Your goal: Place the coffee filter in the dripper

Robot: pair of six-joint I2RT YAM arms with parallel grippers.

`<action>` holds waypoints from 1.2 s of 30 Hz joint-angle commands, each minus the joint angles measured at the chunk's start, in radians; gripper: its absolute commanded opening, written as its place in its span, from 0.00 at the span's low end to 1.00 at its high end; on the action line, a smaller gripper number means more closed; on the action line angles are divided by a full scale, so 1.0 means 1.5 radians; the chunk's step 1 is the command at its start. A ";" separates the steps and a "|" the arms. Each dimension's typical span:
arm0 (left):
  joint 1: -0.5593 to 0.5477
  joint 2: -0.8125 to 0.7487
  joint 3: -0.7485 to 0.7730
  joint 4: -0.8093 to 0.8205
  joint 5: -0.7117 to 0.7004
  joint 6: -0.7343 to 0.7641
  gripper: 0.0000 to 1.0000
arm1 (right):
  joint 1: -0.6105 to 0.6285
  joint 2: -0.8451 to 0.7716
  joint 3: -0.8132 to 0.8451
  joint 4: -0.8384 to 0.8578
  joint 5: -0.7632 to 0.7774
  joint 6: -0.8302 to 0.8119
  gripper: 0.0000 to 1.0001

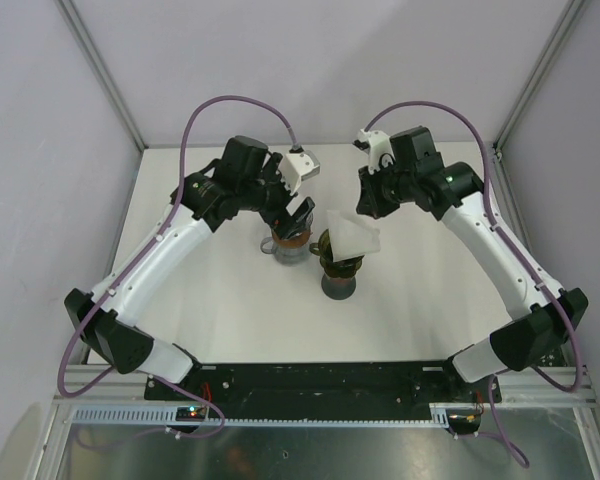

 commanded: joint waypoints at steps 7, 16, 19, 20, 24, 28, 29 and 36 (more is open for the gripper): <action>-0.005 -0.031 0.000 0.007 -0.017 0.014 0.99 | 0.042 0.016 -0.015 -0.032 -0.075 -0.028 0.00; 0.005 -0.016 0.005 0.007 -0.071 -0.003 0.99 | 0.117 0.048 -0.019 -0.058 -0.023 -0.017 0.00; 0.009 -0.015 0.005 0.007 -0.083 -0.005 1.00 | 0.145 0.069 -0.012 -0.062 0.019 -0.013 0.00; 0.009 -0.016 0.005 0.008 -0.084 -0.005 1.00 | 0.151 0.074 -0.010 -0.062 0.034 -0.012 0.00; 0.017 -0.021 0.005 0.008 -0.087 -0.004 1.00 | 0.171 0.096 -0.002 -0.063 0.077 -0.007 0.00; 0.022 -0.024 0.003 0.008 -0.088 -0.003 1.00 | 0.182 0.112 -0.008 -0.063 0.105 -0.006 0.00; 0.023 -0.024 0.003 0.008 -0.087 -0.002 1.00 | 0.181 0.115 -0.010 -0.063 0.112 -0.006 0.00; 0.025 -0.027 0.002 0.008 -0.084 0.002 1.00 | 0.181 0.124 -0.026 -0.051 0.130 -0.001 0.00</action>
